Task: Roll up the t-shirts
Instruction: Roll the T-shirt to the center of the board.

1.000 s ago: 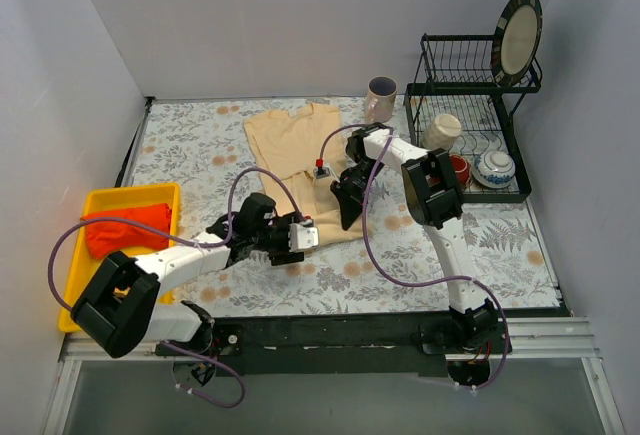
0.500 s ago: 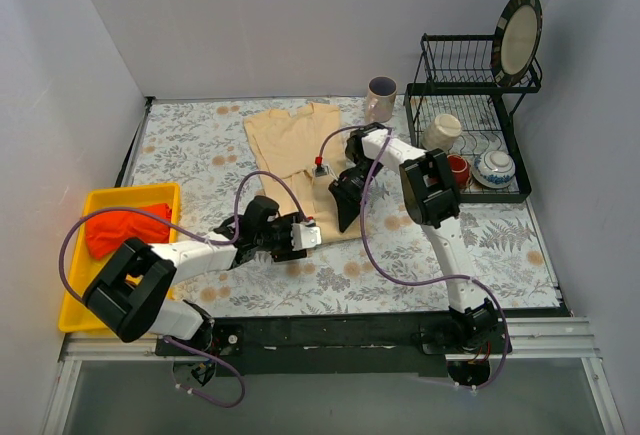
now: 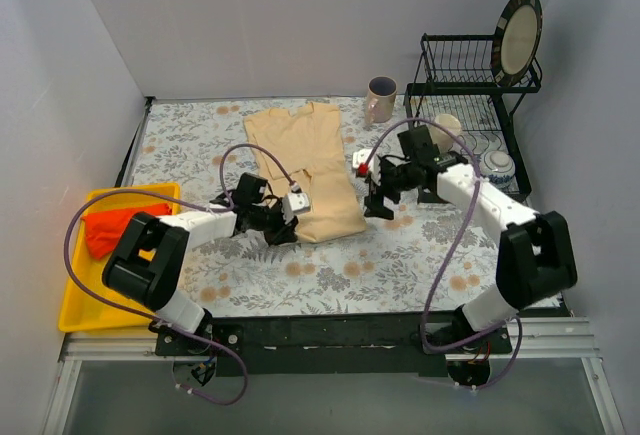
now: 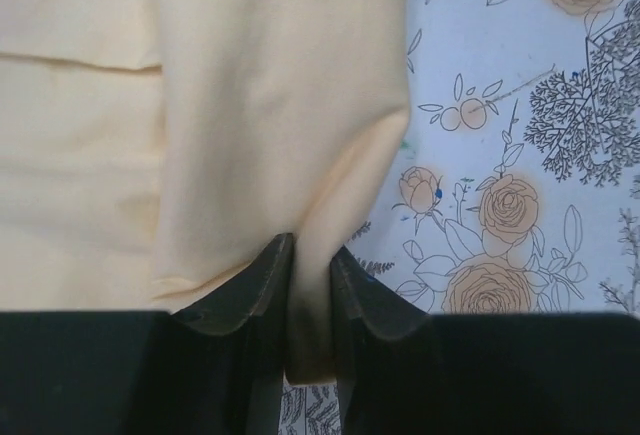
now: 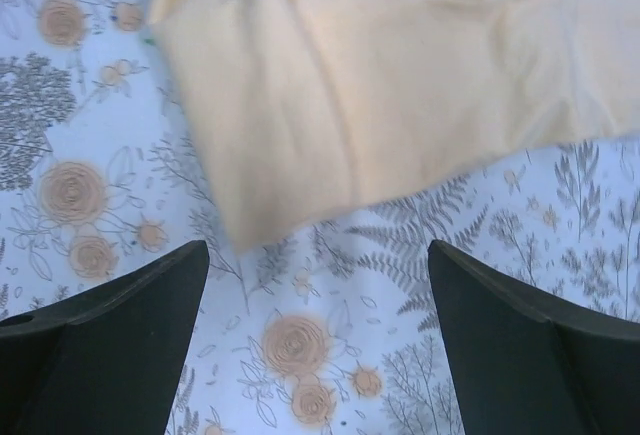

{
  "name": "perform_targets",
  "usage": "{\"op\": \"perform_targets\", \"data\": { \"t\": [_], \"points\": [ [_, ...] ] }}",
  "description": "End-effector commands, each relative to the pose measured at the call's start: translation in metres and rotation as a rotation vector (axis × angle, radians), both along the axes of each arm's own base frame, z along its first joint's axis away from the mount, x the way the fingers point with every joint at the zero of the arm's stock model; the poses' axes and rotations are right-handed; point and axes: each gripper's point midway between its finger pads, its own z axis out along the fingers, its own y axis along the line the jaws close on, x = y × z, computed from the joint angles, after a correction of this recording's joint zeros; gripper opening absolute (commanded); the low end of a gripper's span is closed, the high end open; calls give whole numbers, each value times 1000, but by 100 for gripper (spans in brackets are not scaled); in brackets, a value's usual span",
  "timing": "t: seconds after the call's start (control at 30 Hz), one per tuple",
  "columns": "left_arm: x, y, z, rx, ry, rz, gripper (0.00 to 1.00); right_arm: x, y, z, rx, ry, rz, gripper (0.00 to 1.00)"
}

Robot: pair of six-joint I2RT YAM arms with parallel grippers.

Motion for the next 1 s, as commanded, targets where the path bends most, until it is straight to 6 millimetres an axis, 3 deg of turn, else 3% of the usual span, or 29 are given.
{"op": "perform_targets", "data": {
  "t": [0.0,0.03,0.07,0.17,0.4,0.53,0.73,0.97],
  "points": [
    [-27,11,1,-107,405,85,19,-32,36,-15,3,-261,175,99],
    [-27,13,0,-123,442,88,19,-40,39,-19,6,-270,194,99],
    [-28,12,2,-135,459,74,18,-44,54,-9,40,-340,221,98],
    [-28,9,15,-186,516,51,18,-61,64,-22,39,-394,257,99],
    [-21,4,34,-274,578,59,20,-68,89,-30,79,-525,333,98],
    [-16,3,36,-287,579,62,20,-70,95,-40,77,-547,350,99],
    [0,9,41,-342,618,120,22,-86,96,-68,63,-544,447,99],
    [3,16,36,-361,656,145,22,-72,102,-89,27,-657,412,94]
  ]
}}
